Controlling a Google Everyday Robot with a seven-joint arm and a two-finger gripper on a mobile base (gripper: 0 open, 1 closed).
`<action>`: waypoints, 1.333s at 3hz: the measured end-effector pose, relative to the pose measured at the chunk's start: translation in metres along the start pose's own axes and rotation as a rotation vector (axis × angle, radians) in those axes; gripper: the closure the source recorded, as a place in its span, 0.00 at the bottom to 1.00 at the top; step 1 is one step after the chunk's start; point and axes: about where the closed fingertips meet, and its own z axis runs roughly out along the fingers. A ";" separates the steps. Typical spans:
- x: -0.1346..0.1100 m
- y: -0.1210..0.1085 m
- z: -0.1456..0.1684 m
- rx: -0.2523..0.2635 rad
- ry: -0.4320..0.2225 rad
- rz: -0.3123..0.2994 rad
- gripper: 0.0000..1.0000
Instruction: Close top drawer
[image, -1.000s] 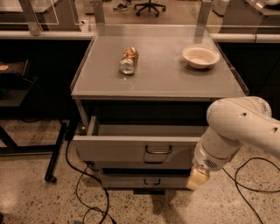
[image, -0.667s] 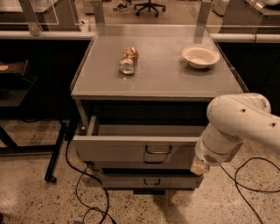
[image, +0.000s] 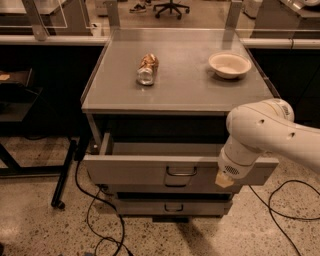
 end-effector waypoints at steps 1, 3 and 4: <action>-0.005 -0.015 0.001 0.035 0.000 0.019 1.00; -0.006 -0.019 0.001 0.042 0.001 0.024 0.57; -0.006 -0.019 0.001 0.042 0.001 0.024 0.32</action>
Offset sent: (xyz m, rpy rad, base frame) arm 0.0177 -0.0034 0.0005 -0.0171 -0.0317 -0.0250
